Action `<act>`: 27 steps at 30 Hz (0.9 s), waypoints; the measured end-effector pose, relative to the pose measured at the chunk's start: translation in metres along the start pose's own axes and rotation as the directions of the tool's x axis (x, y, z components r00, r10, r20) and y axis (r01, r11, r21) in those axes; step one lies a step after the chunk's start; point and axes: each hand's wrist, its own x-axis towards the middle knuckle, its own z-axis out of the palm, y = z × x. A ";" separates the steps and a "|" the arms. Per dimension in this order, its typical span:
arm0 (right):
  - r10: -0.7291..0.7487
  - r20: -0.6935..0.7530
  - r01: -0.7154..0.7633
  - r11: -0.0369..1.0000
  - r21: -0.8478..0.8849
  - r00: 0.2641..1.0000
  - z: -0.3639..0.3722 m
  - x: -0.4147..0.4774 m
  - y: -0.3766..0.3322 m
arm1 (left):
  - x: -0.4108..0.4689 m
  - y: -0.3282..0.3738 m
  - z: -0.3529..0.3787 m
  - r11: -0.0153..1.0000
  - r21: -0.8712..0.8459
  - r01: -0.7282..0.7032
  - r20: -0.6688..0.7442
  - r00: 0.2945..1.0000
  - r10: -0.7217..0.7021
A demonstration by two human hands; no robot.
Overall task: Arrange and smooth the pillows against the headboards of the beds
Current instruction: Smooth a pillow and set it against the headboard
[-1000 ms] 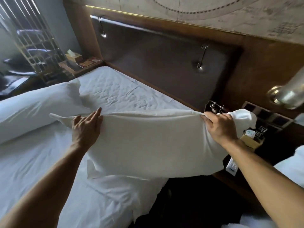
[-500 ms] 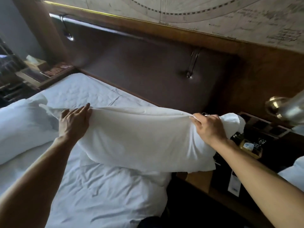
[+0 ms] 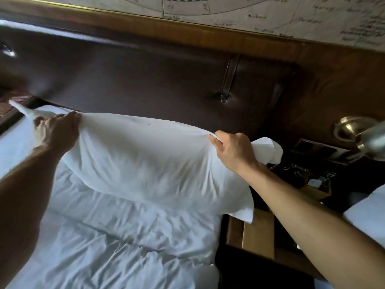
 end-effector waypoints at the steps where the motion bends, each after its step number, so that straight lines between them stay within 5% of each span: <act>1: 0.017 -0.004 -0.017 1.000 -0.001 1.000 0.008 0.010 0.001 | 0.020 -0.002 0.012 1.000 -0.017 -0.026 0.008 1.000 0.026; 7: 0.151 0.113 -0.124 0.969 -0.214 0.982 0.076 0.059 0.024 | 0.094 0.040 0.087 0.988 -0.141 0.057 0.190 0.981 -0.030; 16: 0.197 0.320 -0.134 0.969 -0.207 0.927 0.186 0.084 0.002 | 0.070 0.176 0.152 0.922 -0.286 -0.259 0.349 0.868 0.352; 21: 0.204 0.429 -0.126 0.971 -0.205 0.880 0.235 0.113 -0.014 | 0.090 0.195 0.187 0.904 -0.286 -0.317 0.449 0.789 0.419; 27: 0.379 0.164 -0.297 0.877 -0.376 0.911 0.227 0.072 0.075 | 0.132 0.132 0.221 0.980 -0.119 -0.157 0.484 0.853 0.195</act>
